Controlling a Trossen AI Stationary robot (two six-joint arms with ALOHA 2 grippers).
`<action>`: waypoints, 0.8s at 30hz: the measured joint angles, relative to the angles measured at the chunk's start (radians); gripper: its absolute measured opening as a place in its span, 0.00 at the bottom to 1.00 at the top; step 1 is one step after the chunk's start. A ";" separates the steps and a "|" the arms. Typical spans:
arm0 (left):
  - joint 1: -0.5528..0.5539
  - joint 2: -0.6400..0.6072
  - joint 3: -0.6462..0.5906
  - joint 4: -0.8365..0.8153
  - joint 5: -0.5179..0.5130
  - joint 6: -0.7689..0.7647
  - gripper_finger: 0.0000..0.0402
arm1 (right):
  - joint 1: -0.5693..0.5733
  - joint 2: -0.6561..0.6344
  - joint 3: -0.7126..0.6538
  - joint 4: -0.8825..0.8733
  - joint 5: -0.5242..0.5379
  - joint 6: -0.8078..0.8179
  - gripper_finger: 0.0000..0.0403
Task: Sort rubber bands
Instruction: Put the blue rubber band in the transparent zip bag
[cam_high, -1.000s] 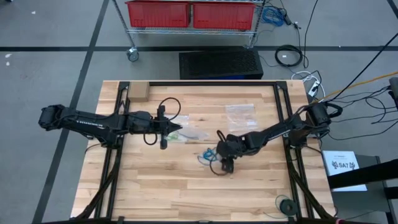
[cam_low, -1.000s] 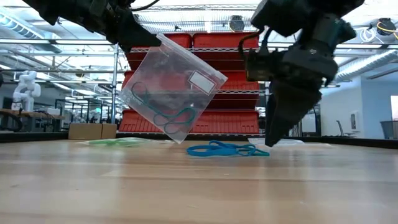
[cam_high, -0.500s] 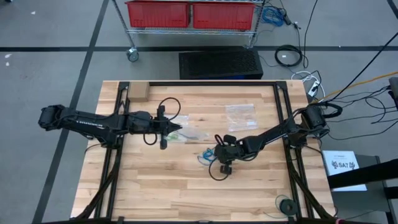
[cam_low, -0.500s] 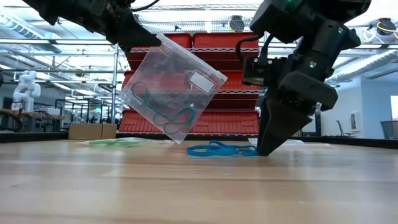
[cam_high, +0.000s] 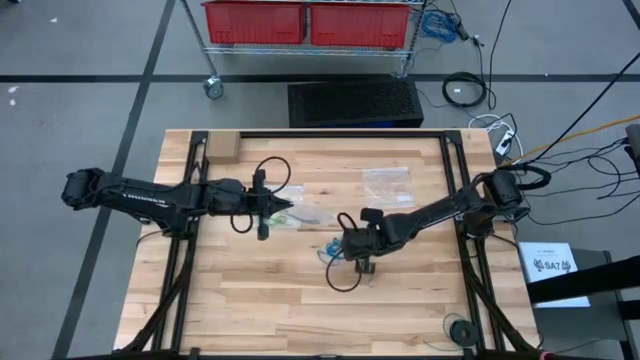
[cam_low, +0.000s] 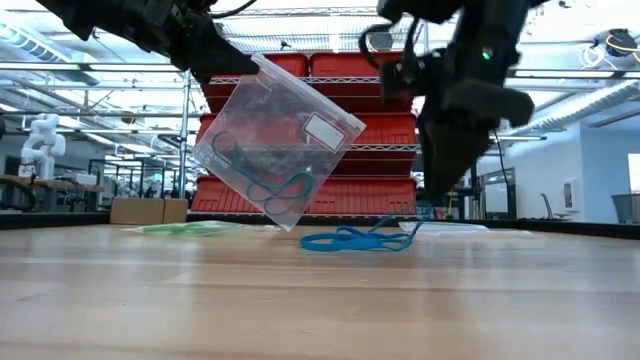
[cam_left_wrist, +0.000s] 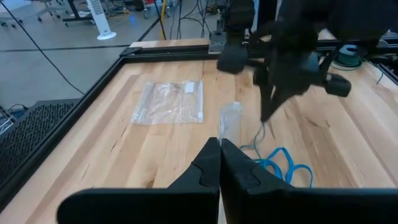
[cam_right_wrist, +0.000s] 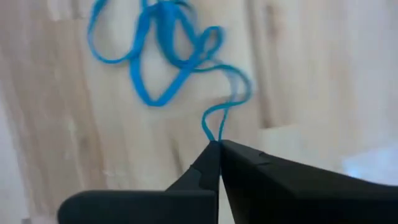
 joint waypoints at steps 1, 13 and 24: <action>0.000 0.000 0.000 0.000 0.000 0.001 0.00 | 0.000 0.001 0.034 -0.041 0.014 -0.004 0.00; 0.000 0.000 0.000 -0.003 0.000 0.007 0.00 | 0.000 -0.002 0.374 -0.307 0.091 -0.104 0.00; 0.000 0.000 0.000 0.000 0.000 0.007 0.00 | 0.000 -0.002 0.588 -0.408 0.088 -0.149 0.00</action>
